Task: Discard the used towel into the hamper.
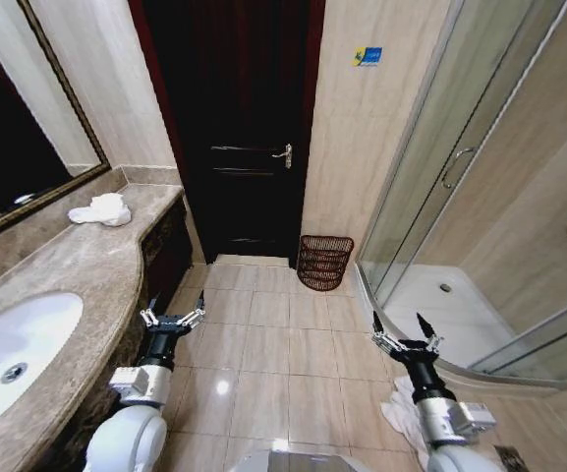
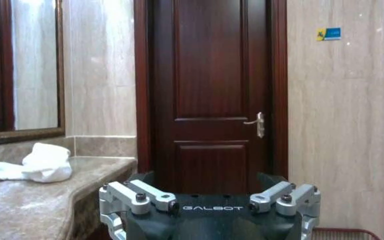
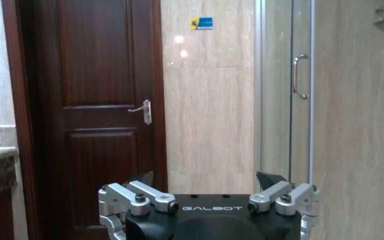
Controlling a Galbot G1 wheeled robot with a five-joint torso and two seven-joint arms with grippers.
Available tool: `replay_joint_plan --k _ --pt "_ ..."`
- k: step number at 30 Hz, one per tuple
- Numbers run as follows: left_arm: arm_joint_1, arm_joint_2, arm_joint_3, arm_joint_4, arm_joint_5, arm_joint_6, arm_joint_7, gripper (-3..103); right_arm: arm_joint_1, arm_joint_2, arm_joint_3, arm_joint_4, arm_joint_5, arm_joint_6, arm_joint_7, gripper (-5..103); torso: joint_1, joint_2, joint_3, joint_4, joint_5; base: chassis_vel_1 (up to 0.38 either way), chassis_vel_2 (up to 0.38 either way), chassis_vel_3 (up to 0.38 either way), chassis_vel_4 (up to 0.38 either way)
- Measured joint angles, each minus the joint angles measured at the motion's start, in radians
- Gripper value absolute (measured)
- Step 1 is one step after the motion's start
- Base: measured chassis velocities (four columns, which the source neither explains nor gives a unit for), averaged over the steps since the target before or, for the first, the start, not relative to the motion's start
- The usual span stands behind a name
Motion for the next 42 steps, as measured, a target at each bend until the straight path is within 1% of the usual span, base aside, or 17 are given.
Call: replay_joint_plan --k 3,6,7,11,15,19,25,30,32,34,35,37,38,40,42 --pt "-0.001 -0.005 -0.008 -0.014 0.016 0.011 -0.003 100 0.01 -0.009 0.005 -0.001 0.005 -0.011 0.004 100 0.0 0.0 0.0 0.0001 0.0 0.0 0.0 0.0 0.0" --pt "-0.015 -0.017 -0.015 -0.028 0.029 0.047 -0.005 100 0.021 -0.035 0.007 0.002 0.021 -0.033 0.016 100 0.0 0.0 0.0 0.0001 0.0001 0.0 0.0 0.0 0.0" --pt "-0.026 -0.027 -0.015 -0.027 0.04 0.062 -0.016 100 0.025 -0.048 0.002 0.002 0.026 -0.038 0.017 100 0.0 0.0 0.0 0.0001 0.0 0.0 0.0 0.0 0.0" --pt "-0.041 -0.03 -0.017 -0.028 0.04 0.084 -0.025 100 0.045 -0.052 -0.011 -0.005 0.021 -0.037 0.001 100 0.0 0.0 0.0 0.0001 0.0 0.0 0.0 0.0 0.0" --pt "-0.051 -0.015 -0.019 -0.014 0.033 0.081 -0.022 100 0.067 -0.039 -0.016 -0.022 0.015 -0.035 -0.009 100 0.0 0.0 0.0 0.0001 0.0 0.0 0.0 0.0 0.0" --pt "-0.056 0.005 -0.029 0.014 0.012 0.052 -0.005 100 0.082 -0.035 -0.018 -0.045 0.007 -0.035 -0.021 100 0.0 0.0 0.0 0.0001 0.0 0.0 0.0 0.0 0.0" --pt "-0.065 -0.005 -0.025 0.029 0.004 0.042 0.0 100 0.101 -0.027 -0.012 -0.054 -0.013 -0.046 -0.018 100 0.0 0.0 0.0 0.0001 0.0 0.0 0.0 0.0 0.0" --pt "-0.073 -0.01 -0.019 0.05 0.002 0.042 0.005 100 0.113 -0.015 -0.023 -0.041 -0.042 -0.075 -0.003 100 0.0 0.0 0.0 0.0 0.0 0.0 0.0 0.0 0.0" --pt "-0.073 -0.011 -0.015 0.057 -0.013 0.042 0.009 100 0.115 -0.012 -0.026 -0.035 -0.045 -0.082 -0.001 100 0.0 0.0 0.0 0.0001 0.0 0.0 0.0 0.0 0.0" --pt "-0.074 -0.013 -0.01 0.071 -0.052 0.043 0.012 100 0.118 -0.009 -0.03 -0.033 -0.051 -0.086 -0.002 100 0.0 0.0 0.0 0.0001 0.0 0.0 0.0 0.0 0.0" --pt "-0.074 -0.013 -0.01 0.071 -0.052 0.043 0.012 100 0.118 -0.009 -0.03 -0.033 -0.051 -0.086 -0.002 100 0.0 0.0 0.0 0.0001 0.0 0.0 0.0 0.0 0.0" --pt "-0.075 -0.014 -0.012 0.085 -0.08 0.043 0.017 100 0.123 -0.006 -0.032 -0.042 -0.059 -0.081 -0.01 100 0.0 0.0 0.0 0.0 -0.0001 0.0 0.0 0.0 0.0" --pt "-0.075 -0.013 -0.017 0.087 -0.083 0.042 0.018 100 0.127 -0.007 -0.033 -0.055 -0.065 -0.07 -0.012 100 0.0 0.0 0.0 0.0001 0.0 0.0 0.0 0.0 0.0" --pt "-0.075 -0.013 -0.019 0.087 -0.081 0.041 0.019 100 0.129 -0.009 -0.032 -0.064 -0.07 -0.061 -0.013 100 0.0 0.0 0.0 0.0001 0.0 0.0 0.0 0.0 0.0" --pt "-0.067 -0.014 -0.024 0.074 -0.054 0.036 0.019 100 0.134 -0.012 -0.029 -0.083 -0.075 -0.044 -0.019 100 0.0 0.0 0.0 0.0001 -0.0001 0.0 0.0 0.0 0.0"
